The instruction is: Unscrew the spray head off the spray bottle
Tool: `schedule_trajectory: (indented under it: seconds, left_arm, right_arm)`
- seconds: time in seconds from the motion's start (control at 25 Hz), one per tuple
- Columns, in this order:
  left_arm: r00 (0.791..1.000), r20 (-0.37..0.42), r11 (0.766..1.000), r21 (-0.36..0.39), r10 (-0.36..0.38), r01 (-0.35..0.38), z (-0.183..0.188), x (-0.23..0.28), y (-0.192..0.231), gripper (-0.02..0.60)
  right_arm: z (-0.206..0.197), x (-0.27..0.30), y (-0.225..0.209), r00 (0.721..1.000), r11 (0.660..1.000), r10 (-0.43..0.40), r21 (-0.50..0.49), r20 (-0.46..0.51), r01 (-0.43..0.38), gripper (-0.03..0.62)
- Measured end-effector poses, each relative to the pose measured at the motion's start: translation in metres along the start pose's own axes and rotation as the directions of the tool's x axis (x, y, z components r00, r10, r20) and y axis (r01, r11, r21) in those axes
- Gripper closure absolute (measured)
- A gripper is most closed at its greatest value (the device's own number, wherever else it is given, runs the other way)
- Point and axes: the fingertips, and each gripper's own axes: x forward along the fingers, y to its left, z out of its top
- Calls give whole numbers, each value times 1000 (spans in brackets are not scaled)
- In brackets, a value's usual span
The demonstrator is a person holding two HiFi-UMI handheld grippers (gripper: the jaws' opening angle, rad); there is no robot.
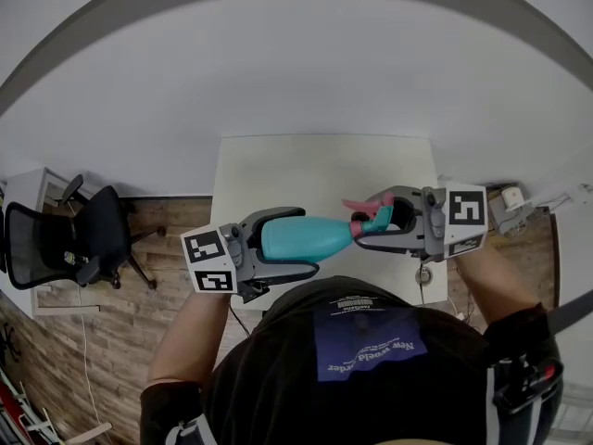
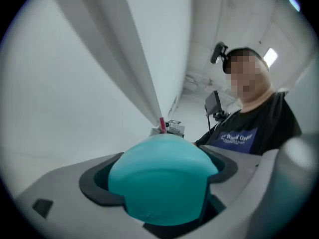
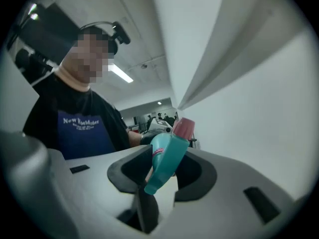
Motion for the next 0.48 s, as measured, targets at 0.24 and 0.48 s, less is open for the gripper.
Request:
schedule_trajectory:
  seconds: [0.24, 0.48]
  left_arm:
    - [986, 87, 921, -354, -140, 162, -7, 2, -3, 107]
    - [970, 149, 849, -471, -190, 239, -13, 3, -6, 107]
  right_arm:
    - [0, 3, 29, 991, 903, -46, -430, -125, -13, 474]
    - [-8, 5, 36, 960, 735, -125, -674, -251, -80, 473]
